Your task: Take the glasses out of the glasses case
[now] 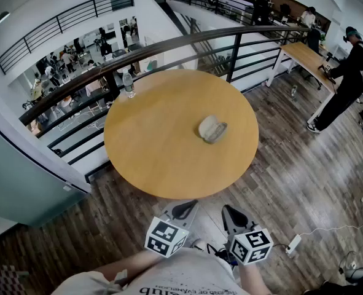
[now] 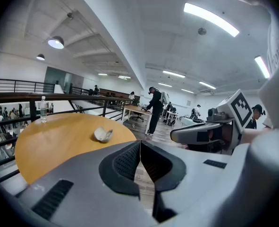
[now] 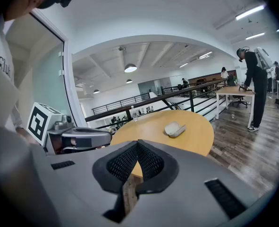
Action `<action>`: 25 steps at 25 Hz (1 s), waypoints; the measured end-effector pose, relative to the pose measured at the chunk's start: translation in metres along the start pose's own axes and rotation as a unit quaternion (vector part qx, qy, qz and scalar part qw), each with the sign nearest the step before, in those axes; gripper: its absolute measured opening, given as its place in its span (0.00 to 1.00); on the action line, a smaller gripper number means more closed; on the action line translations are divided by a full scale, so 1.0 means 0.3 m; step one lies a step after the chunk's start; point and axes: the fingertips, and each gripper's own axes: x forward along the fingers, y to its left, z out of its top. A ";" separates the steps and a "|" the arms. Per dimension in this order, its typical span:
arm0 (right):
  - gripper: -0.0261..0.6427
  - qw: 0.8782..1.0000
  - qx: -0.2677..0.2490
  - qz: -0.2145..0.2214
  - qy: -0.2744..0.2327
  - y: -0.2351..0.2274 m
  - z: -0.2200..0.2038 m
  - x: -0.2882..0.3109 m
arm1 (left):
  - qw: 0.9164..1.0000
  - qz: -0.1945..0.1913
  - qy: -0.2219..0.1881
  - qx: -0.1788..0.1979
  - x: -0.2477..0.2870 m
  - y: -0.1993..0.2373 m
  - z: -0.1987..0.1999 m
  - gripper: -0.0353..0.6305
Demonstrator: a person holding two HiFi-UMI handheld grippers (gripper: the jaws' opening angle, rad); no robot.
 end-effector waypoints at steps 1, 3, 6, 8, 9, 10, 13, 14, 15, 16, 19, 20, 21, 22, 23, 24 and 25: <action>0.08 1.000 0.001 -0.001 0.000 -0.004 0.004 -0.002 | 1.000 0.000 0.000 -0.001 0.001 -0.001 0.005 0.09; 0.08 1.000 0.001 -0.004 0.000 -0.011 0.012 -0.002 | 1.000 0.000 -0.002 -0.002 0.005 -0.001 0.014 0.09; 0.08 1.000 0.004 -0.007 -0.002 -0.020 0.021 0.003 | 1.000 -0.001 -0.006 -0.001 0.013 0.002 0.032 0.09; 0.08 1.000 0.005 -0.009 -0.003 -0.026 0.026 0.006 | 1.000 -0.001 -0.008 0.000 0.017 0.004 0.043 0.09; 0.08 1.000 0.005 -0.010 -0.004 -0.028 0.028 0.007 | 1.000 -0.002 -0.009 0.000 0.019 0.006 0.048 0.09; 0.08 1.000 0.005 -0.011 -0.005 -0.029 0.029 0.008 | 1.000 -0.003 -0.009 0.001 0.020 0.008 0.051 0.09; 0.08 1.000 0.007 -0.013 -0.008 -0.027 0.018 0.013 | 1.000 -0.003 -0.012 0.005 0.015 0.018 0.042 0.09; 0.08 1.000 0.011 -0.013 -0.011 -0.027 0.015 0.017 | 1.000 -0.002 -0.014 0.006 0.015 0.023 0.039 0.09; 0.08 1.000 0.015 -0.013 -0.015 -0.028 0.016 0.022 | 1.000 0.000 -0.016 0.006 0.016 0.029 0.039 0.09; 0.08 1.000 0.018 -0.012 -0.019 -0.028 0.020 0.027 | 1.000 -0.001 -0.017 0.005 0.017 0.031 0.040 0.09; 0.08 0.999 0.023 -0.015 -0.029 -0.029 0.026 0.040 | 1.000 -0.007 -0.017 0.005 0.024 0.029 0.033 0.09; 0.08 0.999 0.024 -0.017 -0.029 -0.029 0.024 0.046 | 1.000 -0.008 -0.016 0.006 0.026 0.030 0.030 0.09; 0.08 0.999 0.026 -0.018 -0.029 -0.028 0.022 0.051 | 1.000 -0.010 -0.016 0.005 0.028 0.031 0.028 0.09; 0.08 0.999 0.027 -0.019 -0.028 -0.025 0.021 0.054 | 1.000 -0.012 -0.017 0.003 0.027 0.033 0.029 0.09; 0.08 0.999 0.028 -0.019 -0.027 -0.018 0.021 0.057 | 1.000 -0.014 -0.018 0.002 0.023 0.036 0.032 0.09; 0.08 0.999 0.028 -0.020 -0.026 -0.009 0.024 0.060 | 1.000 -0.015 -0.019 0.001 0.016 0.043 0.035 0.09; 0.08 0.999 0.028 -0.020 -0.026 0.002 0.028 0.064 | 1.000 -0.015 -0.020 0.000 0.006 0.055 0.039 0.09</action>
